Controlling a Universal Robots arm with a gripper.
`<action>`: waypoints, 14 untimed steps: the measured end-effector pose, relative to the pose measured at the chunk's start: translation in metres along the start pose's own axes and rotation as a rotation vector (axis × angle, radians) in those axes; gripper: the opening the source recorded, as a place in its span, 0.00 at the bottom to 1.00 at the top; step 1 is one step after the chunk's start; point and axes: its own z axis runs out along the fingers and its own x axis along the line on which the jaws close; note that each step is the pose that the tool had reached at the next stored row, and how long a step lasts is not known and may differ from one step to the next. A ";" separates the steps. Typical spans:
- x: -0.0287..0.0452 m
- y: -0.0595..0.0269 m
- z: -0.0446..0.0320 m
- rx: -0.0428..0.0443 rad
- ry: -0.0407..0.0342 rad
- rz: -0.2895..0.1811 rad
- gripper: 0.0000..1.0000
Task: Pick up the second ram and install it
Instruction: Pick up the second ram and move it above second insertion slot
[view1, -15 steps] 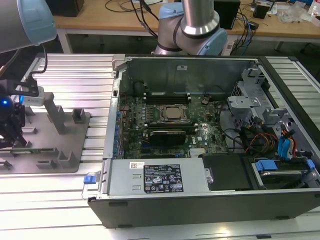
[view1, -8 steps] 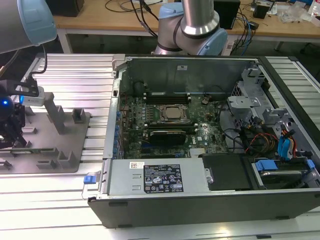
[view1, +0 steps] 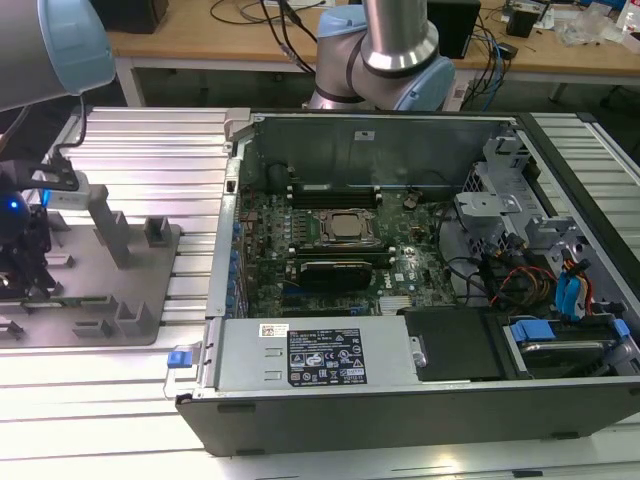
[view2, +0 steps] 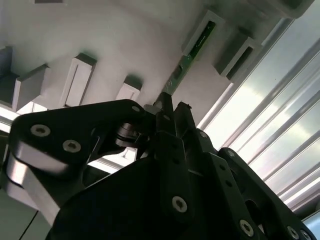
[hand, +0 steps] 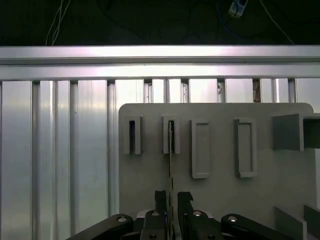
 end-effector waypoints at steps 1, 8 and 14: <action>0.0000 0.0000 0.0007 0.0002 -0.0006 0.015 0.21; -0.0015 0.0055 0.0085 0.0004 -0.0013 0.028 0.21; -0.0014 0.0079 0.0166 0.0004 -0.0013 0.028 0.21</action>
